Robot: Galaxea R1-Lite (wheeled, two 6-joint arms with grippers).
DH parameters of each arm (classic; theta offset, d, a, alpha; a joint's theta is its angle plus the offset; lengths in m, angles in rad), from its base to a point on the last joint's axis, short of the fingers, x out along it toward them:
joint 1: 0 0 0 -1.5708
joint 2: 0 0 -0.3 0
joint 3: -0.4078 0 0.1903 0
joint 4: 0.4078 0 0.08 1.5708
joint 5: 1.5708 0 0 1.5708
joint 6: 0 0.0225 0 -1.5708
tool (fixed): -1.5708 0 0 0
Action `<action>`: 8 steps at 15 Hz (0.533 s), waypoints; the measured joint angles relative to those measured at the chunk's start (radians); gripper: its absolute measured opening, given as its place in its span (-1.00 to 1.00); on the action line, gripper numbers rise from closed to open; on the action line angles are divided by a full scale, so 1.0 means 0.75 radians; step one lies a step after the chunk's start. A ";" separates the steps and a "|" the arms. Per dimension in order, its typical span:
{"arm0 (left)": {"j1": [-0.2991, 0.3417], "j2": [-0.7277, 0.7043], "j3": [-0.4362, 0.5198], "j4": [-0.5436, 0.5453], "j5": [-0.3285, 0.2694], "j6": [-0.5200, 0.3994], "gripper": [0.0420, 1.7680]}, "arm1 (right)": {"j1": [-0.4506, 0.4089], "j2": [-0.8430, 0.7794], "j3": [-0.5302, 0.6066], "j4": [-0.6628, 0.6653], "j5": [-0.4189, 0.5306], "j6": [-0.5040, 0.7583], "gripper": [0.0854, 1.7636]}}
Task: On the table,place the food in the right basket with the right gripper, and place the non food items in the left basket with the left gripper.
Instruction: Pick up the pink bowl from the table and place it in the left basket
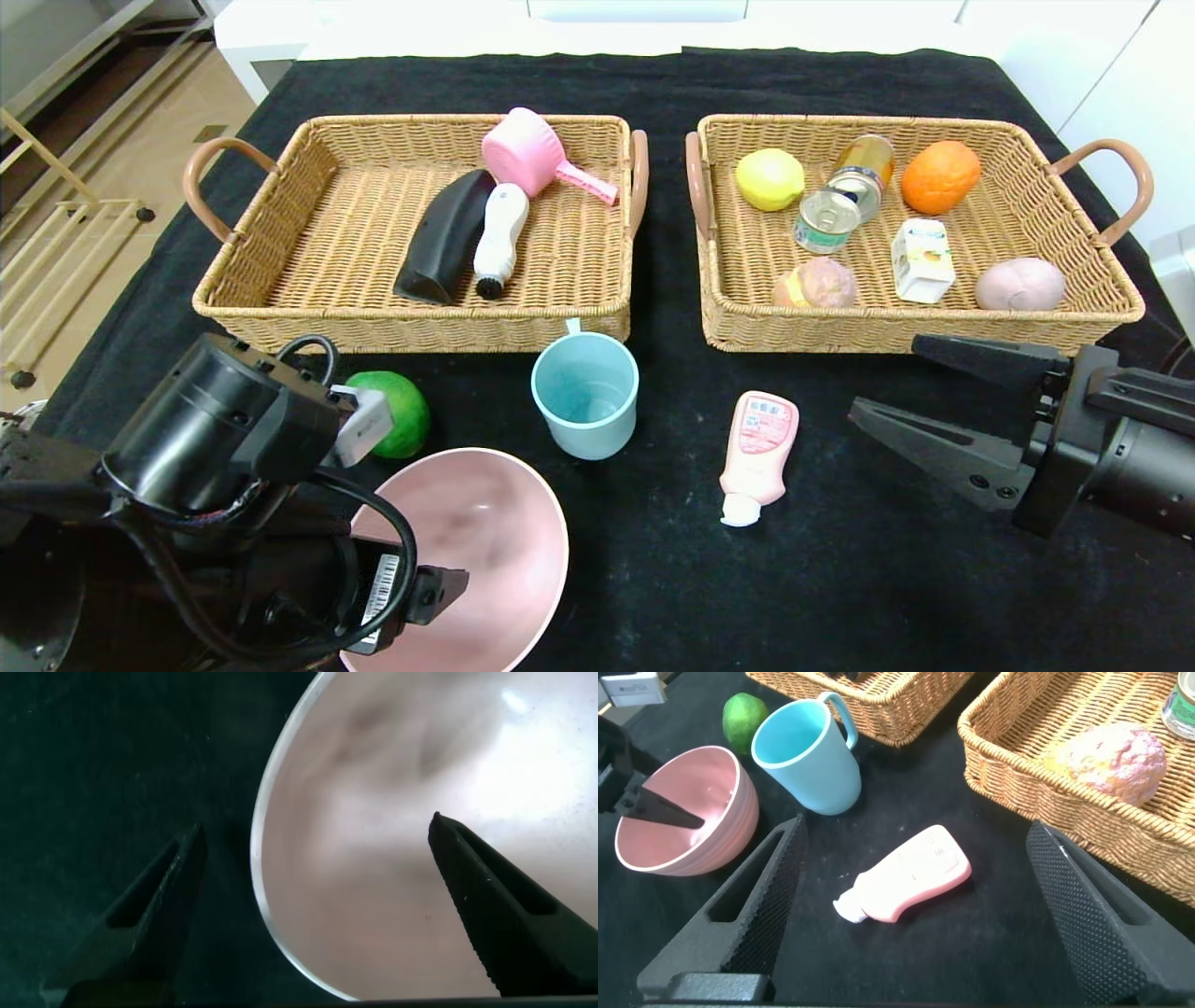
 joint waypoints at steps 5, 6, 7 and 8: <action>-0.005 0.010 0.024 -0.029 -0.007 0.005 0.44 | 0.000 0.000 -0.001 0.000 -0.002 -0.001 0.94; -0.010 0.011 0.027 -0.031 -0.007 0.005 0.26 | -0.001 0.000 -0.002 -0.001 -0.002 -0.001 0.94; -0.011 0.013 0.028 -0.031 -0.007 0.006 0.11 | -0.002 0.000 -0.002 -0.001 -0.002 0.000 0.94; -0.012 0.014 0.029 -0.031 -0.007 0.006 0.00 | -0.002 0.000 -0.003 -0.001 -0.003 -0.001 0.94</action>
